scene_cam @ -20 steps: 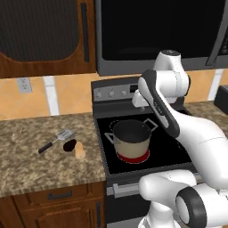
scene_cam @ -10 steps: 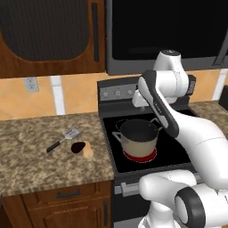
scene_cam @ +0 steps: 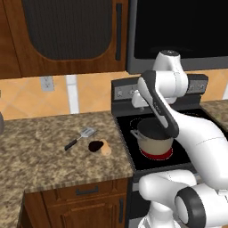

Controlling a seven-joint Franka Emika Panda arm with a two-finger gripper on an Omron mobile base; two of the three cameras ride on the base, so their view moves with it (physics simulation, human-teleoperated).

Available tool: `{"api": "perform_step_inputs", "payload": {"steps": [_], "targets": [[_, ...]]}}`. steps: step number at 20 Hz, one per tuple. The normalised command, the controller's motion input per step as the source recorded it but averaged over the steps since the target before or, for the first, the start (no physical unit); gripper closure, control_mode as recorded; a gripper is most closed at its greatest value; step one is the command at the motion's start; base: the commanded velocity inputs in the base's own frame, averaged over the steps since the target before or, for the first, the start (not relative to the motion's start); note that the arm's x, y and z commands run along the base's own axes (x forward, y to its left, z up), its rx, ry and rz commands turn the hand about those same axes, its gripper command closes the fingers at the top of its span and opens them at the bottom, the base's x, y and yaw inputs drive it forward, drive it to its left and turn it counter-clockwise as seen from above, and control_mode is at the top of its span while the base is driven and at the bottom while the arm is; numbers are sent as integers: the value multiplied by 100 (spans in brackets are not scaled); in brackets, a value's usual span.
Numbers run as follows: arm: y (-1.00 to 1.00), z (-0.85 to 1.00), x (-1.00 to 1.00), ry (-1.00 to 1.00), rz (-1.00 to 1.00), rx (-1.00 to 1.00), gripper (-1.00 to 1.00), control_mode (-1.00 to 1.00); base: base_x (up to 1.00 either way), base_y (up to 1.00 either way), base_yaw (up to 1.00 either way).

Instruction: Put the squash and avocado in the pot. Retrieve the spatula and lightly stir the vegetables in the pot.

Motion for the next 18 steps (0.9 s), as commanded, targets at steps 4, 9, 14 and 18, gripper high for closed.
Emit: {"api": "perform_step_inputs", "payload": {"steps": [4,9,14,18], "targets": [[94,-63,11,-2,20,1,-100,-100,0,0,0],[100,-96,29,0,25,0,-100,-100,0,0,0],[91,-62,18,1,5,0,-100,-100,0,0,0],[43,-41,22,7,-1,-1,-100,-100,0,0,0]]}}
